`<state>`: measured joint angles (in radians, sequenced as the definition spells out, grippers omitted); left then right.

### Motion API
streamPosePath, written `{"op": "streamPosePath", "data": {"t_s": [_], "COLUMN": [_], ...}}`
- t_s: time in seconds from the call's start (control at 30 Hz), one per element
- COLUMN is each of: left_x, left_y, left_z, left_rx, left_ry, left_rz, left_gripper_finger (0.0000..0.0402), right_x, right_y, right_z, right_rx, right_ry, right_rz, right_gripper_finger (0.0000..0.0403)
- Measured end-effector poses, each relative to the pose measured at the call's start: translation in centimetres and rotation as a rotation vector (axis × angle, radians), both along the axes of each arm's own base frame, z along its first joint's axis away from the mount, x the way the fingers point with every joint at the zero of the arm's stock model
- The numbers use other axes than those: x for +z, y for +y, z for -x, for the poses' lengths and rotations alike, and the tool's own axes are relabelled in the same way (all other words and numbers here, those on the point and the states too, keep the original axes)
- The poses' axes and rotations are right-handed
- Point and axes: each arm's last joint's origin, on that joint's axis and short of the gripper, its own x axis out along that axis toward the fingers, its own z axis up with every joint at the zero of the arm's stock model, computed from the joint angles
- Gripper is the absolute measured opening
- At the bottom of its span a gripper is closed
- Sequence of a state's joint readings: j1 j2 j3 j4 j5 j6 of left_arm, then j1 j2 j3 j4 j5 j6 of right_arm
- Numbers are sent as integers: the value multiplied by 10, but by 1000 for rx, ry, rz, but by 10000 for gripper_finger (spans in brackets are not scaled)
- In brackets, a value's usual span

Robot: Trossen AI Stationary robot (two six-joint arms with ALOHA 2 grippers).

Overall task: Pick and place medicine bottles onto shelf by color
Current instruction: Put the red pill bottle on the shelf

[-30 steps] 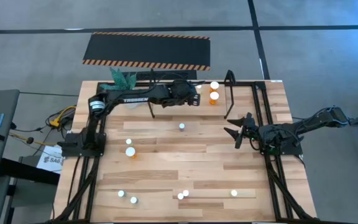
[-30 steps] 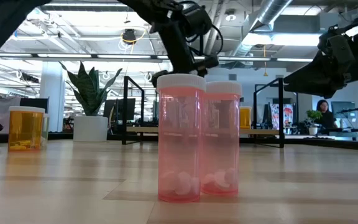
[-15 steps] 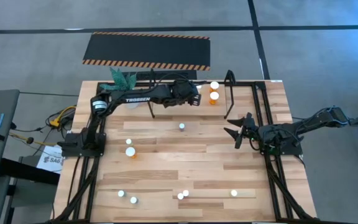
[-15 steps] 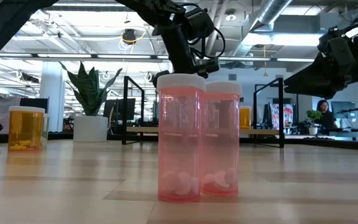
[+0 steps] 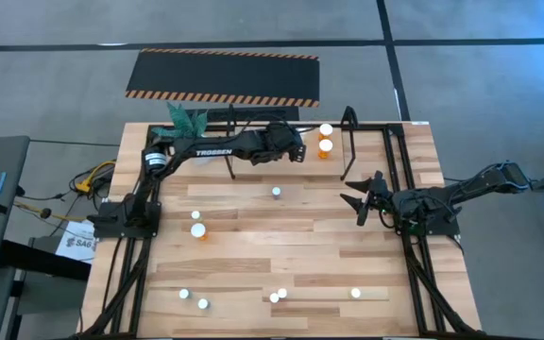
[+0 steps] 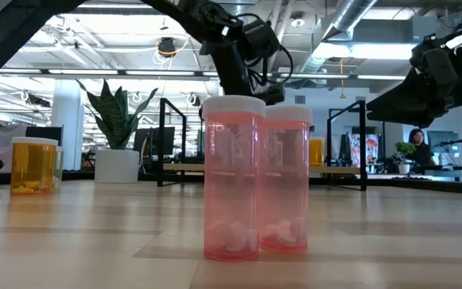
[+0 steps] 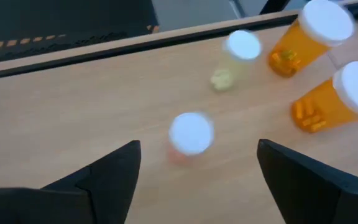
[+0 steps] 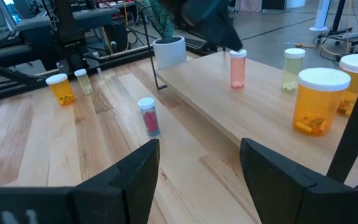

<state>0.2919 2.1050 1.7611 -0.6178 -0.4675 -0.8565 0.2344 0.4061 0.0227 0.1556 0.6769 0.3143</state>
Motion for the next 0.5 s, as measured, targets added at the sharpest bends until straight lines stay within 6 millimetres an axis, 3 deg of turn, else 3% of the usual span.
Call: {"op": "streamPosePath", "data": {"t_s": [0.33,0.5], "left_x": [-5,-22], "left_y": [2,5], "left_z": [-2,-10], "left_rx": [8,20], "left_ry": [-1,14], "left_rz": [-13,-34], "left_gripper_finger": [323,323], "right_x": [-2,-3], "right_y": [0,0], "right_z": [0,1], "right_rx": [0,0], "right_ry": [20,28], "right_rz": [5,7], "right_gripper_finger": [244,244]}}
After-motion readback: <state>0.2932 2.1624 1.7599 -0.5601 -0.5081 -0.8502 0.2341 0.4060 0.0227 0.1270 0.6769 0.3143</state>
